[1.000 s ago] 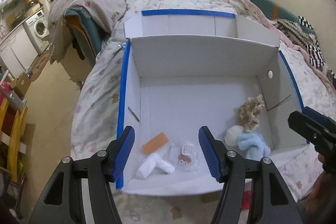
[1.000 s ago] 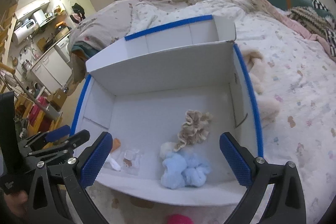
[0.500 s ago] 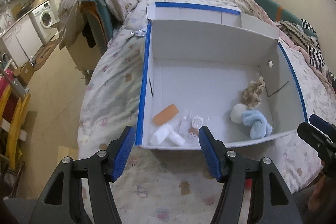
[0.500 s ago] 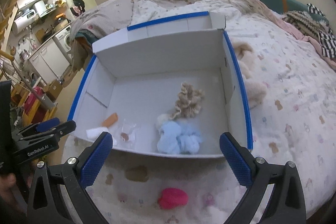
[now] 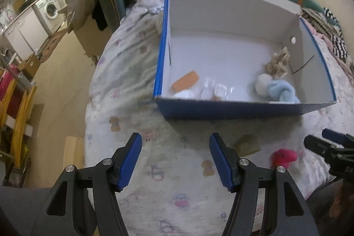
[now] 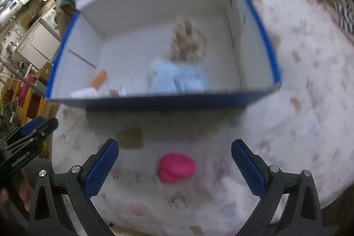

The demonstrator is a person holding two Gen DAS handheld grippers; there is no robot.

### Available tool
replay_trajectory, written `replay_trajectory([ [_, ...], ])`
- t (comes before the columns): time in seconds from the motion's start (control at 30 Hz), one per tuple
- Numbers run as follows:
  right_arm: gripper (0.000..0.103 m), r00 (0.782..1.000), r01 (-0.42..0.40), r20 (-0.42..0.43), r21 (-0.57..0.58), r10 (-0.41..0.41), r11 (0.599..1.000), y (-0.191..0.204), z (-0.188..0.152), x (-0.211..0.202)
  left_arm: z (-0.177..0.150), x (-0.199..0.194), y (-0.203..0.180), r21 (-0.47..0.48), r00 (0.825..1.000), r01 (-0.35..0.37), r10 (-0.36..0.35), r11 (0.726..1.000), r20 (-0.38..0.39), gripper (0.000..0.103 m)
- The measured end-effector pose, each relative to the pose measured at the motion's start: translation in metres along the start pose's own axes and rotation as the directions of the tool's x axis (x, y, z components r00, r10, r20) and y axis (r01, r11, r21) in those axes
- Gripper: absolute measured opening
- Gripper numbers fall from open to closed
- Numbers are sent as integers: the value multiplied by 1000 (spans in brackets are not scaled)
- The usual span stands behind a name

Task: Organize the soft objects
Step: 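Withdraw both tools from the box toward the pink rubber duck, then grasp the pink rubber duck with the right tool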

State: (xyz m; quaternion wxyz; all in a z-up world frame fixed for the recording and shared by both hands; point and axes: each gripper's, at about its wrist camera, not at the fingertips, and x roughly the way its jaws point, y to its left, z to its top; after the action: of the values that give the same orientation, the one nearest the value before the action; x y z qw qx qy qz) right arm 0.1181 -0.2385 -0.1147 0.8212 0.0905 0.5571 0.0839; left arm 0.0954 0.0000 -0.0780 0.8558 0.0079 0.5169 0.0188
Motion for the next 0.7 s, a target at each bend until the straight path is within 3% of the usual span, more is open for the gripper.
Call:
replay_trajectory([
  [0.17,103,990,-30,-142,-42,24,999,10,-12,30,-1,10,1,-31,999,18,-19,999,-45,60],
  [0.27,103,981,37,-182,-137,-62,990,25,-19,47,1,15,-1,-35,998,20,-22,999,-56,60],
  [0.4,103,967,71,-228,-185,-113,980,31,-23,69,1,23,-8,-48,995,34,-38,998,-88,60],
  [0.47,92,962,71,-245,-197,-119,978,32,-24,75,2,26,-13,-53,994,43,-48,998,-102,60],
  [0.57,58,957,72,-261,-199,-123,977,29,-25,79,4,31,-23,-60,991,63,-69,996,-112,60],
  [0.7,57,973,35,-219,-194,-79,980,29,-25,65,7,44,-45,-42,988,74,-79,996,-132,60],
])
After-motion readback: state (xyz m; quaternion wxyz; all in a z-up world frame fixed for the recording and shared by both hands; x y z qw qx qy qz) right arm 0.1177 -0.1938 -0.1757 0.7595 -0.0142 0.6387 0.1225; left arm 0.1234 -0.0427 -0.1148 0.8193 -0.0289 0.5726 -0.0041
